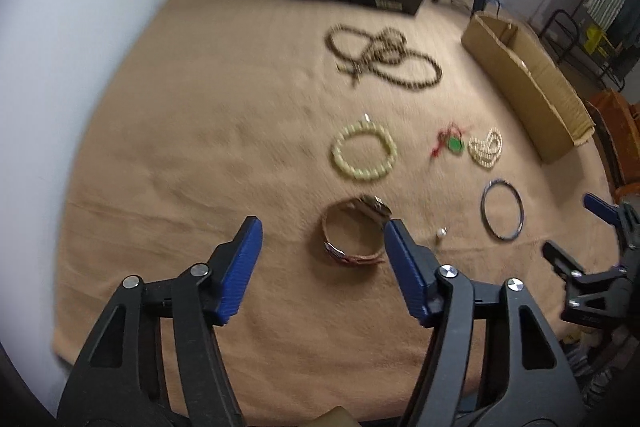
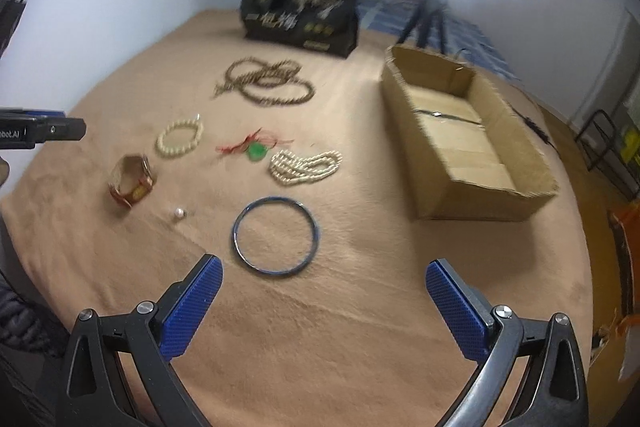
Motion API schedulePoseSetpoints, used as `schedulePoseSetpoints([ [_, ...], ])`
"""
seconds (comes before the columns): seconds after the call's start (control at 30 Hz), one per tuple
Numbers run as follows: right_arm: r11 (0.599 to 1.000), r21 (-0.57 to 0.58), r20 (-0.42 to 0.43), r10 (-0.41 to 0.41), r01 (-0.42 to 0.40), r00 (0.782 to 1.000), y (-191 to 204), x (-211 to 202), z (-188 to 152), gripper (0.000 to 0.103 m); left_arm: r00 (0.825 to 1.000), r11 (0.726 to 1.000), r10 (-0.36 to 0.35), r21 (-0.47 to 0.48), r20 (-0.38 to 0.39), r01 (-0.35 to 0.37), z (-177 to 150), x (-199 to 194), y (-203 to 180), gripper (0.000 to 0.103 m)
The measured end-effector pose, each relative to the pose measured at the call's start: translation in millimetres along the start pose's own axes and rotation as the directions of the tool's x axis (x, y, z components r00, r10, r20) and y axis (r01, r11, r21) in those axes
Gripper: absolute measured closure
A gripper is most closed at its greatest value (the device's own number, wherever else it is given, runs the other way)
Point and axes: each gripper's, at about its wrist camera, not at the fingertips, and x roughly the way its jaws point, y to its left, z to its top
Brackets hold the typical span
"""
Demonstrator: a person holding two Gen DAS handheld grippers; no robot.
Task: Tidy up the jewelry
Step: 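Grasp the red-strap watch with the left tool while the right tool grasps the blue bangle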
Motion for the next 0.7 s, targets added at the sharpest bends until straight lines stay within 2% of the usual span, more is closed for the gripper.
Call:
schedulePoseSetpoints([
  [0.1, 1.0, -0.005, -0.045, 0.017, -0.017, 0.999, 3.3, 18.7, 1.8, 0.0, 0.997, 0.998, -0.036, -0.045, -0.072, 0.033, 0.6, 20.4, 6.1, 0.048],
  [0.2, 0.999, 0.022, -0.074, 0.04, -0.039, 0.996, 2.0, 30.5, 4.1, 0.0, 0.993, 0.997, -0.036, -0.074, -0.113, 0.028, 1.5, 34.6, 13.2, 0.053],
  [0.33, 0.998, 0.019, -0.081, 0.06, -0.059, 0.995, 2.9, 39.9, 7.8, 0.0, 0.989, 0.992, -0.051, -0.122, -0.135, 0.035, 4.6, 46.8, 23.4, 0.06],
  [0.37, 0.998, 0.011, -0.085, 0.064, -0.064, 0.994, 4.9, 42.6, 8.7, 0.0, 0.988, 0.991, -0.053, -0.128, -0.142, 0.035, 4.9, 48.7, 24.7, 0.064],
  [0.43, 0.997, 0.006, -0.096, 0.074, -0.074, 0.993, 8.3, 48.3, 10.9, 0.0, 0.986, 0.99, -0.063, -0.137, -0.155, 0.041, 5.4, 53.8, 26.0, 0.066],
  [0.5, 0.996, 0.008, -0.106, 0.089, -0.089, 0.99, 11.5, 54.1, 12.9, 0.0, 0.983, 0.989, -0.074, -0.138, -0.169, 0.051, 4.7, 58.2, 26.1, 0.071],
  [0.7, 0.998, 0.003, -0.143, 0.063, -0.063, 0.988, 13.7, 69.8, 15.6, 0.0, 0.978, 0.991, -0.08, -0.122, -0.194, 0.057, 3.4, 69.4, 20.1, 0.075],
])
